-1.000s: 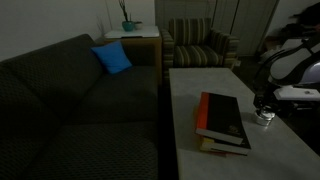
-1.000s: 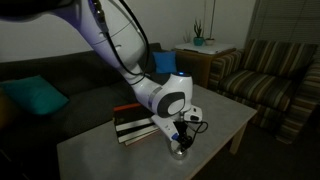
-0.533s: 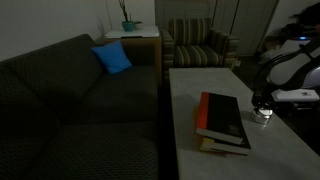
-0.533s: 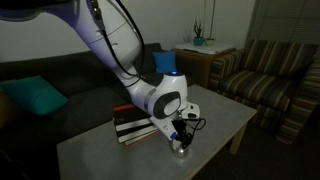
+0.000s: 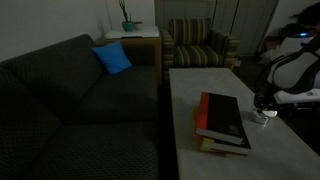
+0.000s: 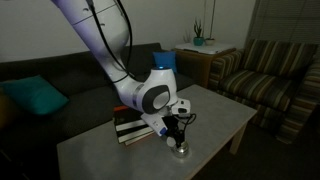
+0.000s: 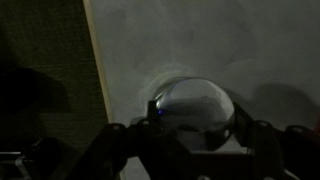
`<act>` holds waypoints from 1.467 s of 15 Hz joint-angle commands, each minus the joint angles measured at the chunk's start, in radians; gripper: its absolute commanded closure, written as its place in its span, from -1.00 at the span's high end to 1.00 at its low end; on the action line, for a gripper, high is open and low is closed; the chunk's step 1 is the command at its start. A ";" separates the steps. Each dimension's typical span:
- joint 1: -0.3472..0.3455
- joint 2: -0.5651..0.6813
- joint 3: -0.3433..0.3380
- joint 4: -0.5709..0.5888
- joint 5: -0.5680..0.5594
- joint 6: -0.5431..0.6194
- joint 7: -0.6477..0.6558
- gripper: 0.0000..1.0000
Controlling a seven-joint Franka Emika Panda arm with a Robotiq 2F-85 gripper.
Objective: Pick the silver lid and put it on the table
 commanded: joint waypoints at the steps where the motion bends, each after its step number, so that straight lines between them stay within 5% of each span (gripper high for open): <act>1: 0.010 -0.096 0.018 -0.142 -0.006 0.023 -0.049 -0.12; 6: 0.094 -0.068 -0.052 -0.127 0.001 -0.059 0.029 -0.12; 15: 0.090 -0.012 -0.014 -0.100 -0.002 -0.079 0.017 -0.12; 16: 0.091 -0.010 -0.013 -0.100 -0.001 -0.079 0.017 0.38; 19: 0.091 -0.009 -0.013 -0.097 -0.001 -0.079 0.018 0.38; 20: 0.091 -0.009 -0.013 -0.097 -0.001 -0.079 0.018 -0.12; 22: 0.081 0.009 -0.001 -0.058 -0.007 -0.107 -0.002 -0.12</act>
